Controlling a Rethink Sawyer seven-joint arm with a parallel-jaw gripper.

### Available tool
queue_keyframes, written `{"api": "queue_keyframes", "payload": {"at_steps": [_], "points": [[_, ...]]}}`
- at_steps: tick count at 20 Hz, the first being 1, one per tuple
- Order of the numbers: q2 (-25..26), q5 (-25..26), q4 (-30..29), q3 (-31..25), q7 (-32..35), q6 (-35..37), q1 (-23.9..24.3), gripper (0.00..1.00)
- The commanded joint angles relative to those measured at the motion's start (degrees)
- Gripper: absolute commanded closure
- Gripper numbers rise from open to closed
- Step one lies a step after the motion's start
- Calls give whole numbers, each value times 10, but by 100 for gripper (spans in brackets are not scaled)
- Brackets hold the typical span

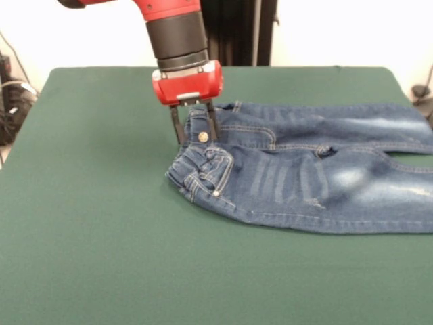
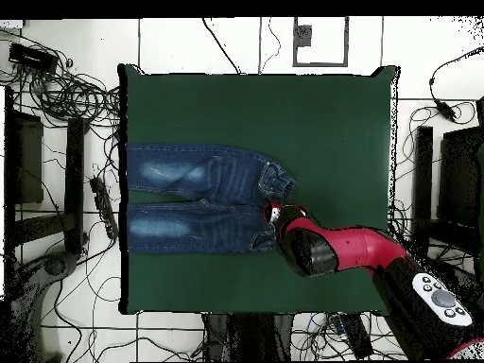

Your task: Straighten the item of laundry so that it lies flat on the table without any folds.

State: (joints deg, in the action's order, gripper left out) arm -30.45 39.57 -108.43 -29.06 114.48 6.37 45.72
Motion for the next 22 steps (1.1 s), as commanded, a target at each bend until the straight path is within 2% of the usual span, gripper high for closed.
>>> {"api": "queue_keyframes", "payload": {"at_steps": [1, 22], "points": [[51, 2, 40, -92, -23, 17, -4, 0], [51, 25, 96, -86, -45, 31, -1, 0]]}}
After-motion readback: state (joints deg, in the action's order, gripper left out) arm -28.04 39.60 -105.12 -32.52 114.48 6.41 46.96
